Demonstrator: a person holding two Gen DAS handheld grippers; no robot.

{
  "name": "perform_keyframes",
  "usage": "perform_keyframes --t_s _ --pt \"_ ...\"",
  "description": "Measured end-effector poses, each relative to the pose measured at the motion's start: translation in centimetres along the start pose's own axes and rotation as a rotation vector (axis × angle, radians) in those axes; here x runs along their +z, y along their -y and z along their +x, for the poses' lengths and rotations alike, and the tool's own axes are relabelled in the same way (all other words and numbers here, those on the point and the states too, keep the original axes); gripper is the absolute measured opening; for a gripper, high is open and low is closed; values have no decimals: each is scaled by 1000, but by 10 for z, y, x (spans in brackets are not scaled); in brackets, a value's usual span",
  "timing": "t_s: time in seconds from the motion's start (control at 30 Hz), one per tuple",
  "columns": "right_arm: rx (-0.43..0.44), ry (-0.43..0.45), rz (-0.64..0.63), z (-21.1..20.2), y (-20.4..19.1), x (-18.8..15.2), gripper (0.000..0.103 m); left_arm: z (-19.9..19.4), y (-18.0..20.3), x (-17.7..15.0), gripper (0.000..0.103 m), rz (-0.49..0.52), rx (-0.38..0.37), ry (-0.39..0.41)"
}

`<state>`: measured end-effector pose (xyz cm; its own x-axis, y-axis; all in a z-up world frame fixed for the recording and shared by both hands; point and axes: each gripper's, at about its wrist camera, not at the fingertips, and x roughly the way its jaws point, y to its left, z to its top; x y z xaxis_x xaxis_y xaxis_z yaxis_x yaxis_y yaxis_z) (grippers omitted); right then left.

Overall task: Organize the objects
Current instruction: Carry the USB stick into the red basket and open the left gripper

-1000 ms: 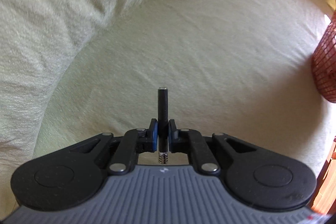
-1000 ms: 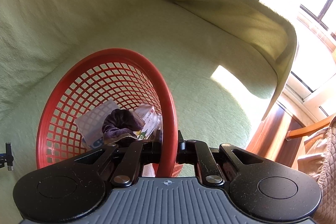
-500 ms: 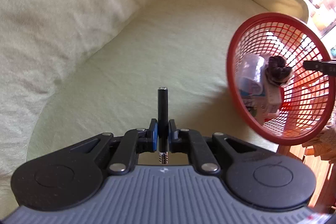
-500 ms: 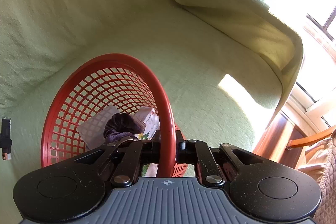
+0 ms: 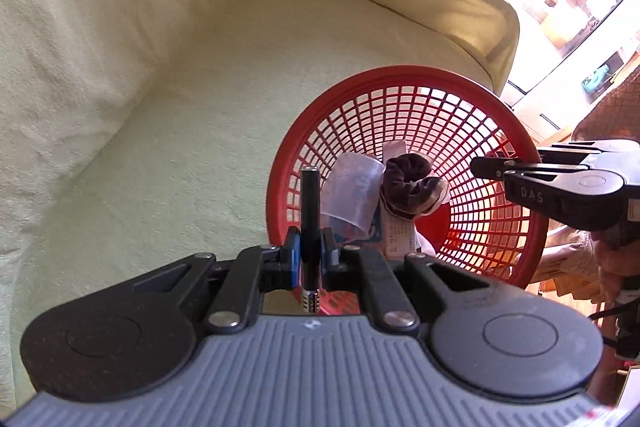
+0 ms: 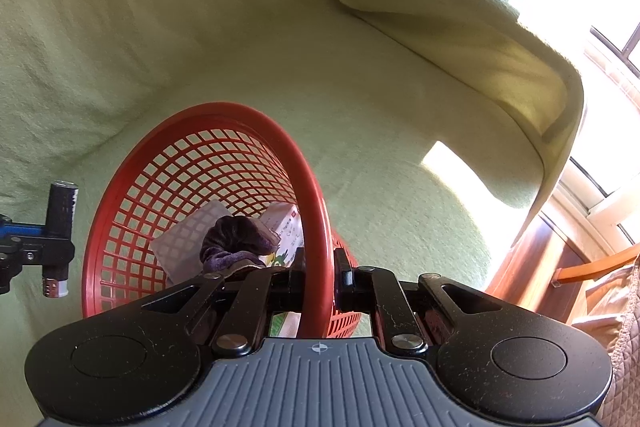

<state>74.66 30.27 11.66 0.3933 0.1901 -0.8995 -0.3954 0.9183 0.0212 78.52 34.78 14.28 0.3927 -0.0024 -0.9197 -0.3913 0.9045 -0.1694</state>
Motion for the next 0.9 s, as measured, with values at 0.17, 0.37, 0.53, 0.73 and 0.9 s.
perform_keyframes --t_s 0.17,0.37,0.53,0.73,0.9 --pt "5 2 2 1 2 2 8 10 18 3 6 3 -27 -12" --pt "11 5 10 3 4 2 8 22 33 5 6 0 -47 -20" --pt "14 6 23 3 7 2 8 26 41 10 6 -11 -54 -17" --pt "17 4 38 5 11 2 8 22 49 15 30 -4 -49 12" --pt "18 3 48 4 13 2 8 17 44 16 34 -21 -51 23"
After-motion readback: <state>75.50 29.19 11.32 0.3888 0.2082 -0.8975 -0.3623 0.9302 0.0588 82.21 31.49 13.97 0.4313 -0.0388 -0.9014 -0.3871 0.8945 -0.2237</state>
